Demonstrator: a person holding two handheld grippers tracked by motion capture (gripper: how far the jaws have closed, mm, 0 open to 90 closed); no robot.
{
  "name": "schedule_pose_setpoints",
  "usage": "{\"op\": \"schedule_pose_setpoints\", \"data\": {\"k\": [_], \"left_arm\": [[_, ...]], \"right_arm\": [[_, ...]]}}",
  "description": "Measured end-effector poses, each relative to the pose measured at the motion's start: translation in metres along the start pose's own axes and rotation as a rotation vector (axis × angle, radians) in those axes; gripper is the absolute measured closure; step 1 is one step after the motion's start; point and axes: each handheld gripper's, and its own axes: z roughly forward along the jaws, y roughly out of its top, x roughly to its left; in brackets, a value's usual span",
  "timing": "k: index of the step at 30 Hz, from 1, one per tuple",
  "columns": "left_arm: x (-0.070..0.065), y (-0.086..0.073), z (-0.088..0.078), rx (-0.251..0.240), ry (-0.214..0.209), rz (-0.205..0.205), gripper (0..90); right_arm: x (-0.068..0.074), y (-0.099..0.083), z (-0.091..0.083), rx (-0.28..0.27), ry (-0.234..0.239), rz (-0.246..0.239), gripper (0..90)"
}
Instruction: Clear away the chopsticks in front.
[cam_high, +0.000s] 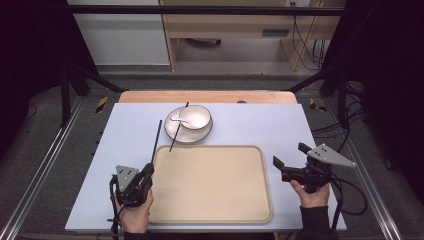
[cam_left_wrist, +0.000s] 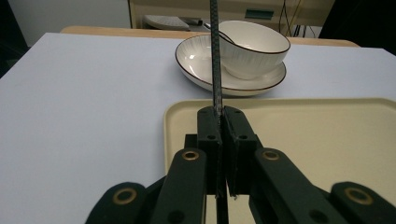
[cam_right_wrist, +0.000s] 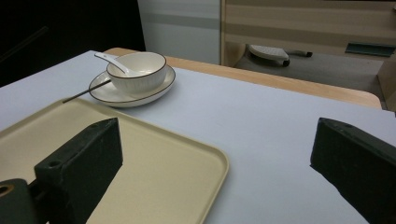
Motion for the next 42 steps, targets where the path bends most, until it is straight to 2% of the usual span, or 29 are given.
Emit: {"op": "schedule_pose_setpoints", "data": {"k": [9, 18, 22, 28, 32, 42], "left_arm": [[-0.008, -0.027, -0.011, 0.006, 0.025, -0.025, 85.4], [-0.011, -0.046, 0.0, 0.058, 0.056, -0.029, 85.4], [-0.009, -0.05, 0.005, 0.083, 0.077, -0.03, 85.4], [-0.009, -0.055, 0.014, 0.129, 0.078, -0.025, 85.4], [-0.008, -0.057, 0.019, 0.162, 0.103, -0.013, 85.4], [-0.005, -0.061, 0.026, 0.217, 0.115, -0.016, 85.3]], "right_arm": [[0.002, -0.001, 0.002, 0.007, 0.007, 0.0, 2.5], [0.004, -0.003, 0.006, 0.027, 0.008, -0.01, 2.5], [0.003, -0.003, 0.006, 0.028, 0.007, -0.007, 2.5], [0.004, -0.003, 0.007, 0.032, 0.006, -0.012, 2.5], [0.003, -0.004, 0.007, 0.035, 0.005, -0.012, 2.5], [0.004, -0.004, 0.008, 0.037, 0.006, -0.013, 2.5]]}}
